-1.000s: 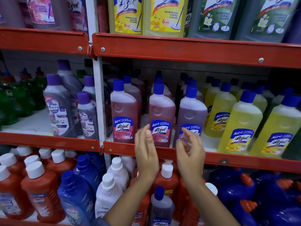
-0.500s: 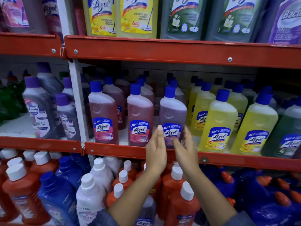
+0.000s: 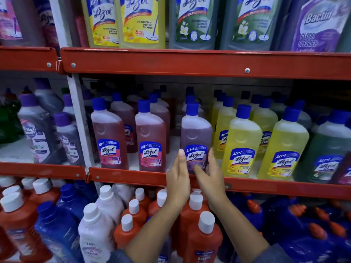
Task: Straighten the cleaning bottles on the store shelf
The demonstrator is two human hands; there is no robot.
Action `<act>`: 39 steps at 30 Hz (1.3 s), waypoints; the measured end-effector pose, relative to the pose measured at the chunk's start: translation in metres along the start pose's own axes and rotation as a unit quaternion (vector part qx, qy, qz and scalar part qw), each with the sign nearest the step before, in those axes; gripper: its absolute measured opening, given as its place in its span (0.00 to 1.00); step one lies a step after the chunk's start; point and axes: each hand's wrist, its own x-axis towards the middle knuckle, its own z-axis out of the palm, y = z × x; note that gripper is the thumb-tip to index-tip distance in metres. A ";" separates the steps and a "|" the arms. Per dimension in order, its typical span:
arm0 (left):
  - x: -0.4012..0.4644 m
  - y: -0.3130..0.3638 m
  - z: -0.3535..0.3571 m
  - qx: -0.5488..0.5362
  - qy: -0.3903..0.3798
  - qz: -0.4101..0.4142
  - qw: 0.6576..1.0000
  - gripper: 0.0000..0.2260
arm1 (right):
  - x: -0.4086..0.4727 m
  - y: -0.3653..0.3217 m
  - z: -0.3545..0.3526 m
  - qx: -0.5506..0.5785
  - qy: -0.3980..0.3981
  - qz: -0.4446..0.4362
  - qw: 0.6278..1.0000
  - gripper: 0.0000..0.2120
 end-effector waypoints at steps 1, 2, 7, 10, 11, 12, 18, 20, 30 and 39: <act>0.001 0.000 0.000 0.003 0.004 0.000 1.000 0.28 | 0.000 0.000 0.000 0.004 -0.006 0.001 1.000 0.43; 0.001 0.000 0.000 0.006 0.007 0.001 1.000 0.28 | -0.001 -0.001 -0.001 0.007 -0.012 0.003 1.000 0.43; 0.000 -0.002 0.002 0.009 0.017 0.010 1.000 0.26 | 0.001 -0.002 -0.014 0.021 -0.038 -0.019 0.999 0.38; -0.010 -0.001 0.011 0.036 0.082 0.101 0.991 0.21 | -0.005 -0.005 -0.032 0.020 0.029 -0.064 0.997 0.31; -0.013 -0.001 0.016 0.050 0.096 0.134 0.985 0.20 | -0.008 -0.007 -0.042 0.019 0.075 -0.086 0.993 0.28; -0.017 -0.001 0.022 0.052 0.095 0.154 0.982 0.19 | -0.011 -0.007 -0.052 0.020 0.127 -0.111 0.985 0.25; -0.027 0.011 0.064 0.024 -0.117 0.030 0.992 0.19 | -0.001 0.007 -0.100 -0.012 0.220 -0.086 0.972 0.24; -0.026 0.009 0.076 0.044 -0.164 -0.017 0.985 0.20 | 0.002 0.012 -0.107 -0.009 0.159 -0.032 0.987 0.27; -0.034 0.011 0.087 0.039 -0.147 -0.072 0.986 0.16 | 0.010 0.027 -0.110 0.019 0.057 -0.005 0.998 0.27; -0.036 0.012 0.093 0.046 -0.116 -0.037 0.991 0.19 | 0.011 0.022 -0.121 0.000 0.037 -0.024 0.999 0.30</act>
